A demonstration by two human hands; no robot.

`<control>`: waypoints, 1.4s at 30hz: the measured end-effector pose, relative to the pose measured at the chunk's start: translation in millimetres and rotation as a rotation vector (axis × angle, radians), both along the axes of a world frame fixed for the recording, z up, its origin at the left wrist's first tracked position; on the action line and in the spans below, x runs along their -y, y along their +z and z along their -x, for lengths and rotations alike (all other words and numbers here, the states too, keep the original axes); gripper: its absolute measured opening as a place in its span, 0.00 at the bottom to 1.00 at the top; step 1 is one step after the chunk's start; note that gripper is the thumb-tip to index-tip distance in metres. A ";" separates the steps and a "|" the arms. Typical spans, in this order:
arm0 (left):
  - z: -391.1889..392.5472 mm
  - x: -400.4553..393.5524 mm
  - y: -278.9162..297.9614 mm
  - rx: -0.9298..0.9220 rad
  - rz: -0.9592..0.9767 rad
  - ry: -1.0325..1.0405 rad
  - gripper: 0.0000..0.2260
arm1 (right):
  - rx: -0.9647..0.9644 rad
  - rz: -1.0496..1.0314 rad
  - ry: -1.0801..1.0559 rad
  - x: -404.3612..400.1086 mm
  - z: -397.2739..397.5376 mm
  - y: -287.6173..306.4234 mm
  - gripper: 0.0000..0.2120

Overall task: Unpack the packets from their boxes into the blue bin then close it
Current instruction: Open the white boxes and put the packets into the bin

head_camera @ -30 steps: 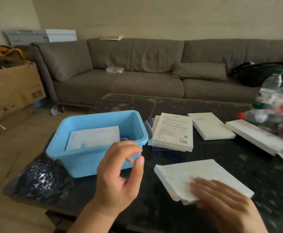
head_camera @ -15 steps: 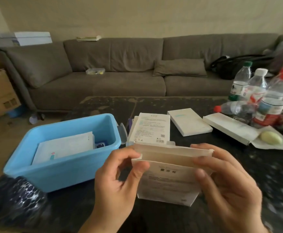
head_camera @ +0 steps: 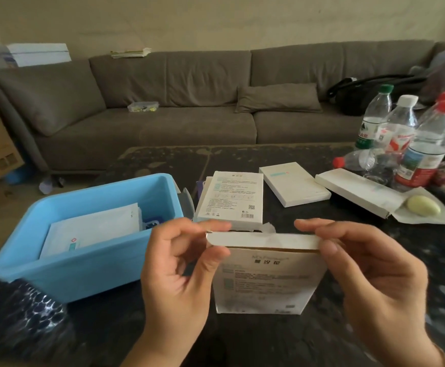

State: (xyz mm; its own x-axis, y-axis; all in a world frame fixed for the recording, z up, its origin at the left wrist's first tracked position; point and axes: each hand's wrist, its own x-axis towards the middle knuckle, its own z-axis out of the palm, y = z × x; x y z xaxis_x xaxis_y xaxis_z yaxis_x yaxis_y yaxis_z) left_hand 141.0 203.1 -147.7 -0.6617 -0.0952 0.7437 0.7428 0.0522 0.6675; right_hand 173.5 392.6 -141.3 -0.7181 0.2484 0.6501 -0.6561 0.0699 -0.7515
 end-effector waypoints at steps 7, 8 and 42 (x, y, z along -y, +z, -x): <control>-2.3 -3.0 2.8 0.049 0.075 0.043 0.12 | 0.028 -0.085 -0.043 -2.9 -0.8 4.3 0.08; -1.9 -3.6 2.8 0.060 0.077 0.027 0.12 | 0.041 -0.094 -0.023 -5.1 -0.6 4.4 0.07; 6.7 -7.1 -4.0 0.148 0.071 -0.007 0.13 | -0.354 -0.883 -0.347 6.0 7.1 13.6 0.06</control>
State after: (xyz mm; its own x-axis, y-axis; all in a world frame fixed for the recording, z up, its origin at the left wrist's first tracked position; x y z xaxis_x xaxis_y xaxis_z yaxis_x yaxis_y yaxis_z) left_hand 134.3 210.1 -151.7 -0.7650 -0.0411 0.6428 0.6371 0.0983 0.7645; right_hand 166.4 386.7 -127.8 -0.4281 -0.2658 0.8638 -0.6688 0.7360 -0.1050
